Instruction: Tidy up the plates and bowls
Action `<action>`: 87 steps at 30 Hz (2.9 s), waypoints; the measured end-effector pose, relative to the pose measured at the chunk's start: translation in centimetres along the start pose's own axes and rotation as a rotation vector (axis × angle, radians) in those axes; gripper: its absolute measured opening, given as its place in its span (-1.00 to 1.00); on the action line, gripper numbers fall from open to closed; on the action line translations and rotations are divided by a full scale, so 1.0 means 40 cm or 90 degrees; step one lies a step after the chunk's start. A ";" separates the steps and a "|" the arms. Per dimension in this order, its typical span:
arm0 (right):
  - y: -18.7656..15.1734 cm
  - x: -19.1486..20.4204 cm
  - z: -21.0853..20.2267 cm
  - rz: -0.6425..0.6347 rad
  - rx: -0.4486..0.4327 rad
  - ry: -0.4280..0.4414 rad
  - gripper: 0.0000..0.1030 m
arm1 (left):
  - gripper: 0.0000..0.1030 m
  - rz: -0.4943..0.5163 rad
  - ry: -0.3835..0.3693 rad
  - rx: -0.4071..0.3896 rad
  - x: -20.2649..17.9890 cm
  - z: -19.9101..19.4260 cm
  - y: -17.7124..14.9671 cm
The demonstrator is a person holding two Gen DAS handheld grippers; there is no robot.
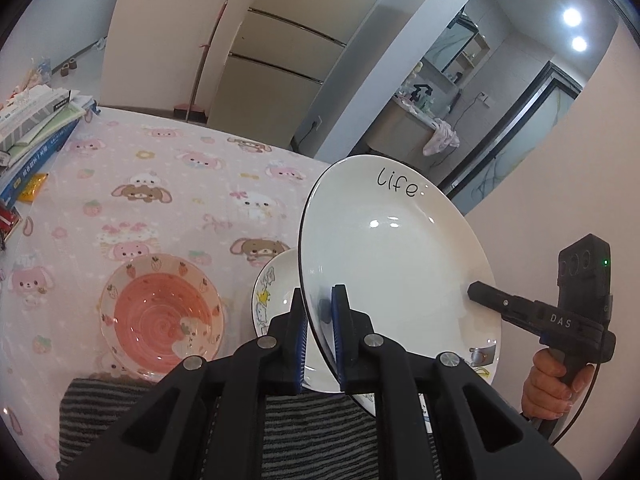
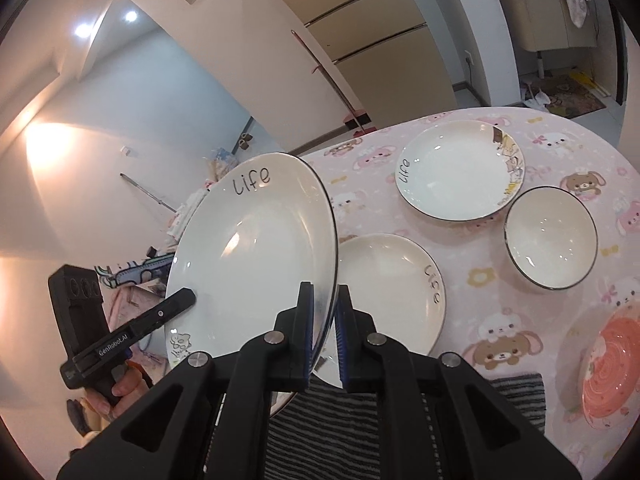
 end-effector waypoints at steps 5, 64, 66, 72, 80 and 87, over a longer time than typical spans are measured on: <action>-0.039 -0.039 0.040 0.015 0.023 0.009 -0.79 | -0.77 0.015 0.017 0.015 0.007 0.035 -0.029; -0.137 -0.202 0.198 0.067 0.095 -0.204 -0.64 | -0.61 0.069 0.104 0.087 0.061 0.350 -0.108; -0.132 -0.205 0.203 0.068 0.098 -0.205 -0.64 | -0.61 0.066 0.107 0.082 0.064 0.353 -0.102; -0.112 -0.215 0.218 0.073 0.100 -0.221 -0.64 | -0.61 0.066 0.116 0.075 0.068 0.362 -0.095; -0.099 -0.221 0.224 0.078 0.101 -0.214 -0.63 | -0.61 0.063 0.107 0.074 0.072 0.362 -0.091; -0.102 -0.221 0.220 0.077 0.102 -0.195 -0.62 | -0.61 0.063 0.106 0.075 0.073 0.361 -0.091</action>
Point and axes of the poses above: each gripper's, at about its wrist camera, not at the fingertips, and z roughly the way its jaws point, x to its left, y to its top, the point moved 8 cm from there along z, roughly the way its jaws point, and after that the axes turned 15 degrees about x, right-handed, at the moved point
